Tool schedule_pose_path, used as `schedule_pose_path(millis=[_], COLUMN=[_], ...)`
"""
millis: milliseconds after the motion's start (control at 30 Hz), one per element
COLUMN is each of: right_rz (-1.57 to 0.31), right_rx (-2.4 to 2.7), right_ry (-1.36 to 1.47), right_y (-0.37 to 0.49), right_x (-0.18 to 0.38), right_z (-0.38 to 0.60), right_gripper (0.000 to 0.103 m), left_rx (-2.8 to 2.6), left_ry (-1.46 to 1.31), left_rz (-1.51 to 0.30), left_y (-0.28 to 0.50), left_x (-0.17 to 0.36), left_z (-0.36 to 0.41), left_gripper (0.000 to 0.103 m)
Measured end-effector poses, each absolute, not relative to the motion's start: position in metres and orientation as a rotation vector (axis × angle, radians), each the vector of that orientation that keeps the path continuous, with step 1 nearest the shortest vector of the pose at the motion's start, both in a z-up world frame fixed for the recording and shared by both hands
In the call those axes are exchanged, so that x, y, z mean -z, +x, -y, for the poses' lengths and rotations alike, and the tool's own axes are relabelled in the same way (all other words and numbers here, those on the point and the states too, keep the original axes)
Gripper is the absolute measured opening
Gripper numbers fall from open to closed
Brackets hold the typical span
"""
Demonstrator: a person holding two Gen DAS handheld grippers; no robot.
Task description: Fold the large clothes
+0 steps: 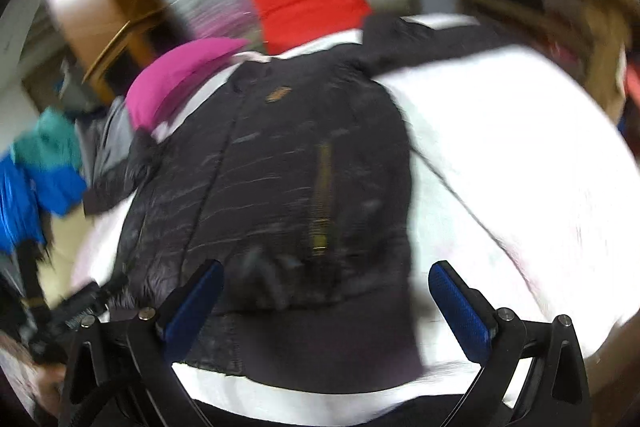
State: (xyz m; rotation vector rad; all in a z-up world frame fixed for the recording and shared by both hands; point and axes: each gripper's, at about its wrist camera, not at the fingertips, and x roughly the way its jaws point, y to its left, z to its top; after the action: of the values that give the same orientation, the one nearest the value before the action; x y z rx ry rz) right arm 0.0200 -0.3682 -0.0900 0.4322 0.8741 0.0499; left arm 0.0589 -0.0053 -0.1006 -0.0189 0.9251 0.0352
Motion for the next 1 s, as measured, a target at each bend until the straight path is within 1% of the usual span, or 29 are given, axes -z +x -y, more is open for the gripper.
schedule_pose_path(millis=[233,433,533,667,733,833,1000], right_rz=[-0.84,-0.737,-0.678,-0.632,-0.616,-0.608,-0.667], right_rx=[-0.08,-0.048,-0.013,0.04,0.076,0.121,0.236], right_ry=[0.733,0.921,1.045,1.122,1.142,1.141,1.103], right_y=[0.051,0.116,0.163,0.221,0.25,0.285,0.333], right_x=[0.104,0.105,0.112,0.125,0.132,0.141,0.159], right_z=[0.459,0.543,0.593,0.636,0.65,0.661,0.67], right_gripper=[0.103,0.102,0.097,0.079,0.078,0.078,0.078], left_rx=[-0.002,0.039,0.045,0.025,0.038,0.058,0.066], left_ry=[0.055,0.084,0.085,0.095,0.054,0.011,0.001], left_rz=[-0.901,-0.807,-0.801,-0.891,-0.941,-0.927,-0.914], left_y=[0.1,0.158,0.187,0.212,0.216,0.214,0.21], left_x=[0.102,0.088,0.099,0.143,0.164,0.163,0.163], left_z=[0.029,0.053,0.057,0.053,0.044,0.037,0.034], left_gripper=[0.103,0.103,0.103,0.103,0.103,0.103,0.103])
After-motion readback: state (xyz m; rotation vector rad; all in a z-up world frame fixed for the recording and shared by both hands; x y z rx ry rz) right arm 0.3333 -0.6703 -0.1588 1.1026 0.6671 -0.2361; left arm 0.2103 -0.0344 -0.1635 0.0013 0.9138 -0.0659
